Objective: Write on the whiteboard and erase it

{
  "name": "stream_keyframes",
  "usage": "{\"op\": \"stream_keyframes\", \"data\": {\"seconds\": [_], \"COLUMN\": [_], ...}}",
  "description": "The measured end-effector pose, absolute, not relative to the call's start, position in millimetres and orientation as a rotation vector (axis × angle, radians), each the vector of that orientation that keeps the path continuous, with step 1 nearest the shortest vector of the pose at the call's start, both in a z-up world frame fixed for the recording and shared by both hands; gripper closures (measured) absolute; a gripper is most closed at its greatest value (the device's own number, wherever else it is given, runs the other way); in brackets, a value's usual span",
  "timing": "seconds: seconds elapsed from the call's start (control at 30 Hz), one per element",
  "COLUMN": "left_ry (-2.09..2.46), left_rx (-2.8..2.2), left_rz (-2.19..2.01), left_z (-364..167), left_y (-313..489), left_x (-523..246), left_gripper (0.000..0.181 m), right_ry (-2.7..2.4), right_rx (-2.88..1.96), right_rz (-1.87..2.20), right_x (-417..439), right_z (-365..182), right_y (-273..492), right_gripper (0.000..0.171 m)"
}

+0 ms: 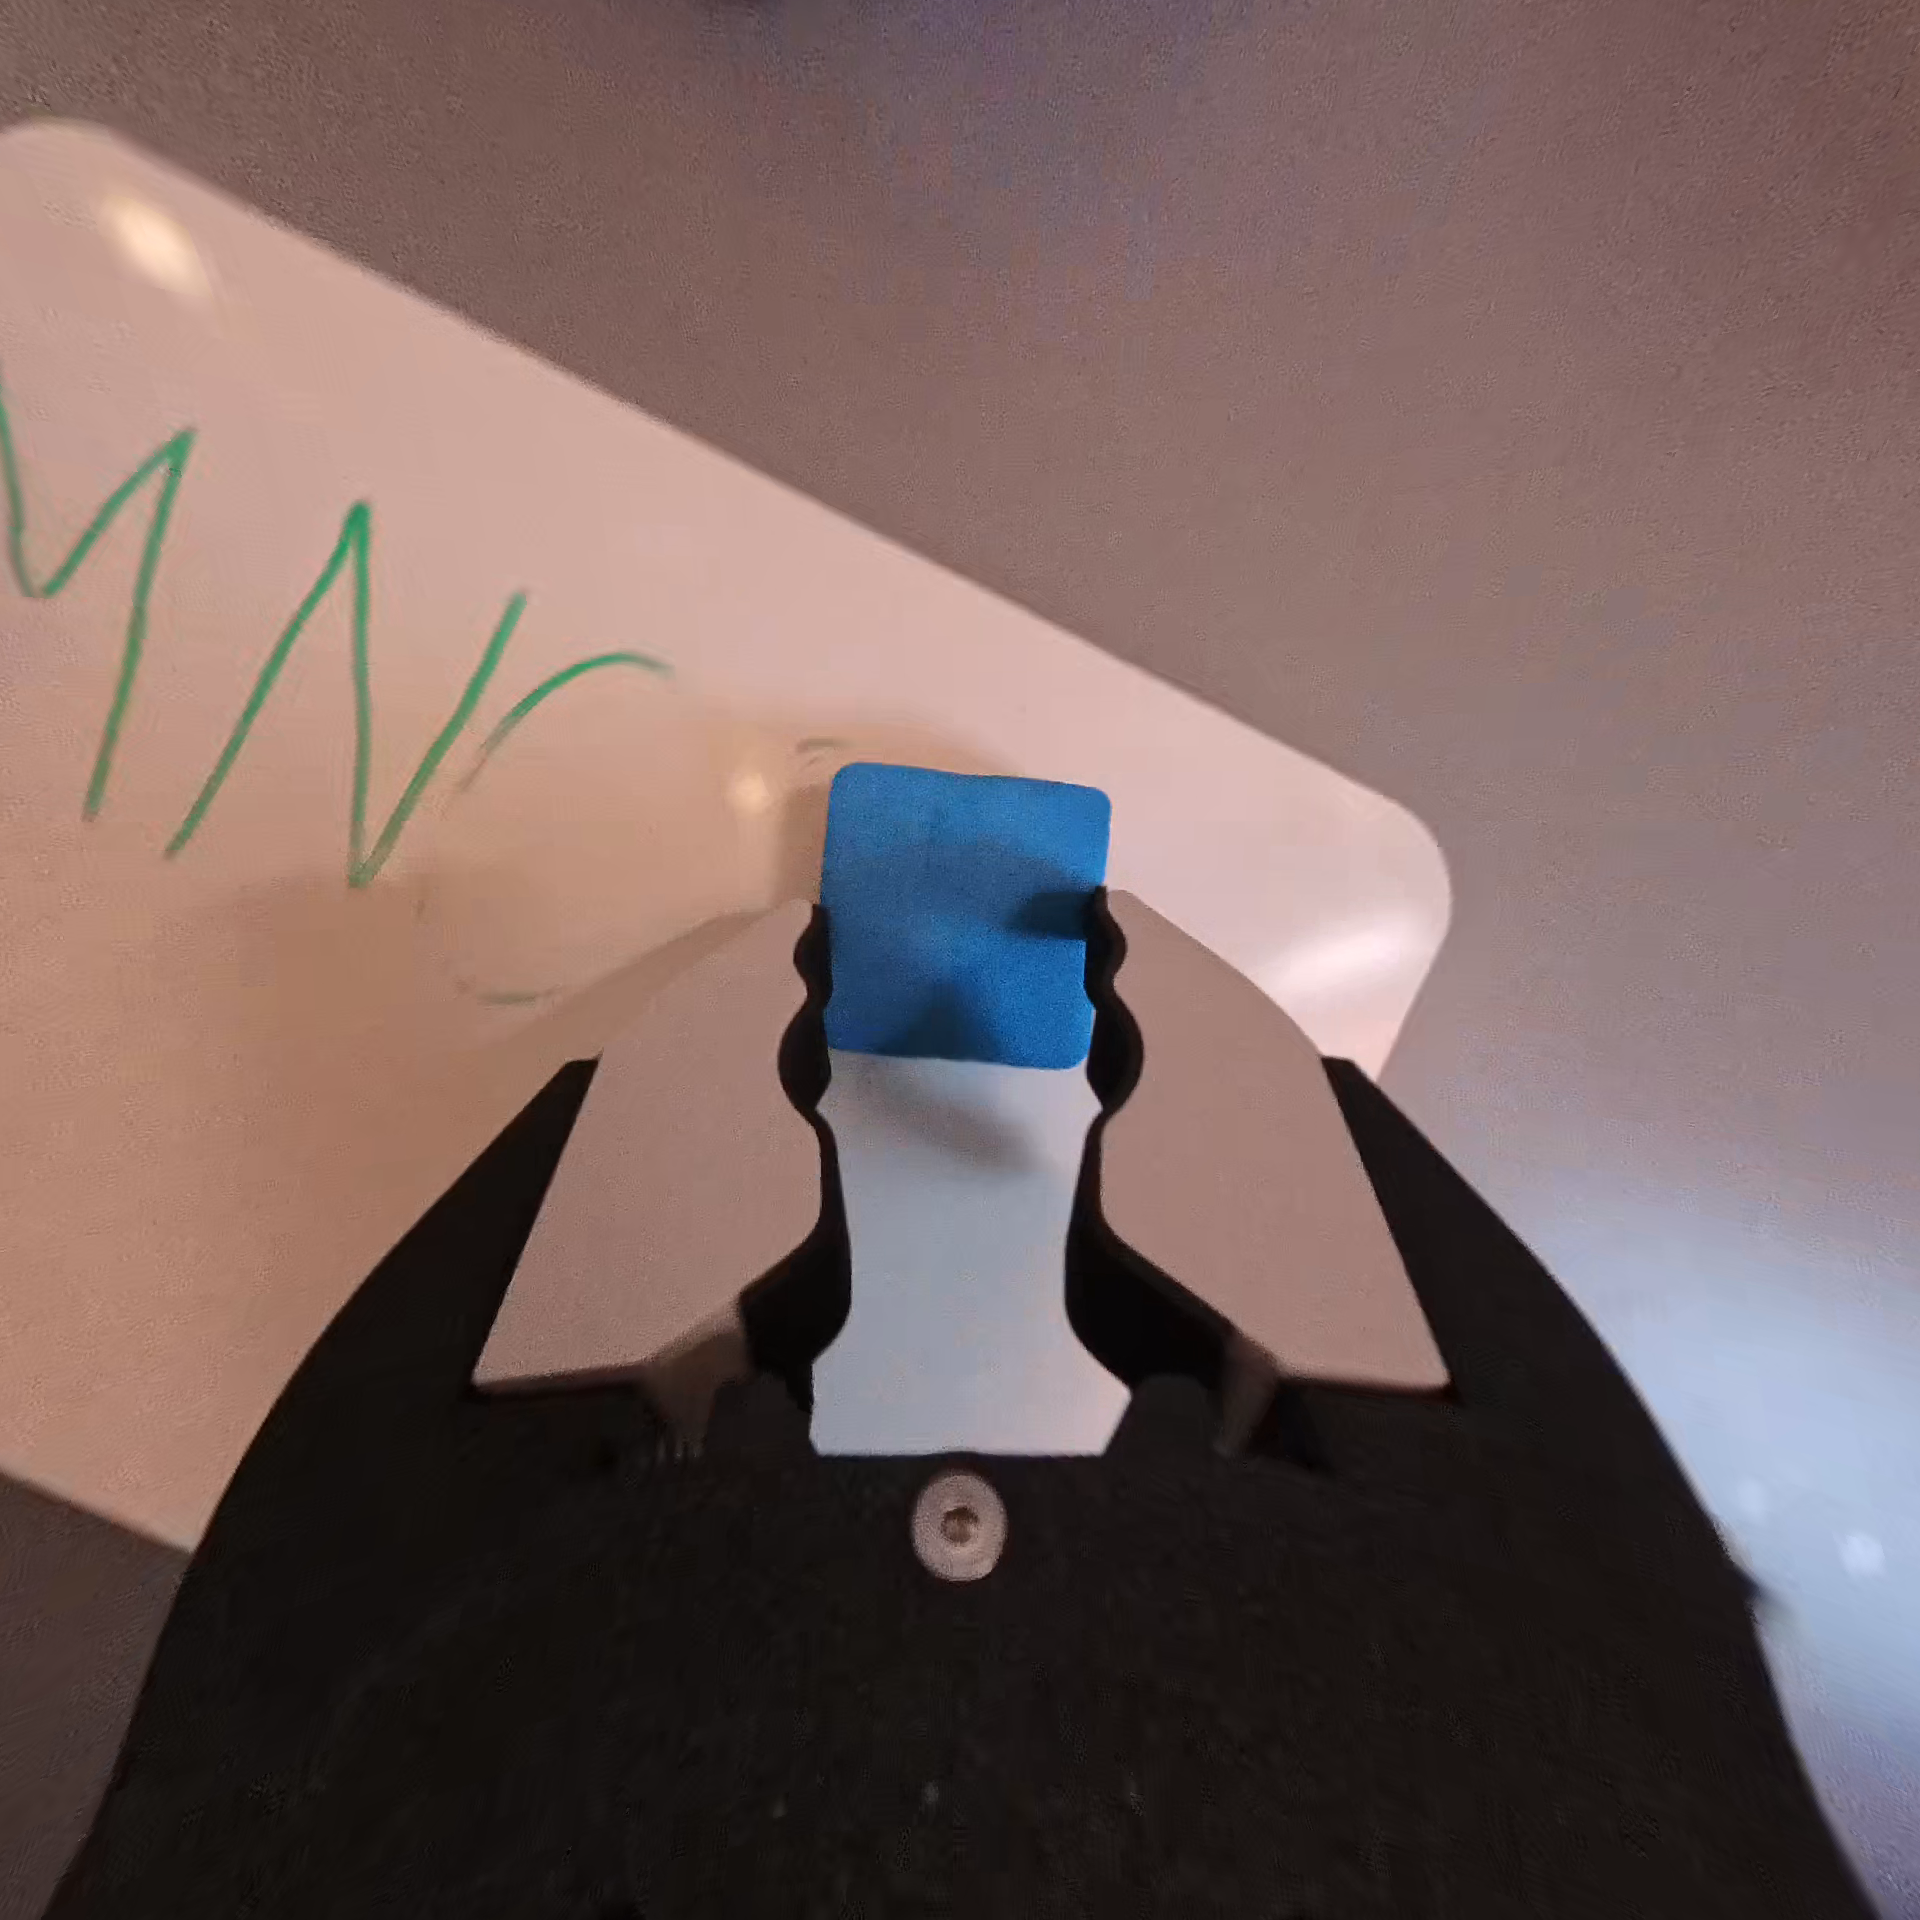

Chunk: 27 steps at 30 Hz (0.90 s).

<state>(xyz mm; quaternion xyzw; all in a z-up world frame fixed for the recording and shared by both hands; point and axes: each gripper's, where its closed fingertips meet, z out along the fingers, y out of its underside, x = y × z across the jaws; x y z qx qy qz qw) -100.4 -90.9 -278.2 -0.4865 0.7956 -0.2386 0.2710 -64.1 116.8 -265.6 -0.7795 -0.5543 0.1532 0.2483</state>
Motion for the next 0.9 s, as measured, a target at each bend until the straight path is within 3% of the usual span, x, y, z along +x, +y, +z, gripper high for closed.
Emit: {"op": "stream_keyframes", "data": {"seconds": [0.07,0.2,0.3,0.4,0.47,0.57,0.73,0.83,0.9], "left_ry": [2.143,2.14,2.144,2.145,2.144,2.144,2.148,2.147,2.149], "left_rx": [-1.314,-1.317,-1.314,-1.31,-1.306,-1.304,-1.298,-1.3,-1.298], "left_rz": [-0.662,-0.659,-0.656,-0.653,-0.649,-0.631,-0.633,-0.635,-0.624], "left_z": [-278.2,-278.3,-278.3,-278.3,-278.4,-278.4,-278.4,-278.6,-278.5], "left_y": [-92.0,-91.2,-90.8,-91.8,-91.4,-89.9,-91.9,-92.1,-92.1], "left_x": [-100.1,-99.8,-99.5,-98.0,-97.5,-98.6,-97.6,-97.4,-98.6], "left_gripper": [0.181,0.181,0.181,0.181,0.181,0.181,0.181,0.181,0.181], "right_ry": [-1.558,-1.887,-1.785,-1.633,-1.791,-1.976,-1.678,-1.85,-2.02], "right_rx": [-2.056,-1.897,-2.037,-2.076,-1.941,-1.848,-2.052,-1.85,-1.784], "right_rz": [0.467,0.539,0.411,0.411,0.501,0.526,0.426,0.576,0.532], "right_x": [-95.6,-108.8,-68.7,-88.2,-118.8,-97.3,-74.7,-139.6,-132.3], "right_z": [-265.6,-265.8,-266.0,-266.0,-266.0,-266.3,-266.3,-266.0,-266.3], "right_y": [111.8,20.3,55.7,104.6,66.1,5.4,87.5,33.3,-3.0], "right_gripper": [0.123,0.123,0.123,0.123,0.124,0.124,0.124,0.123,0.123]}}
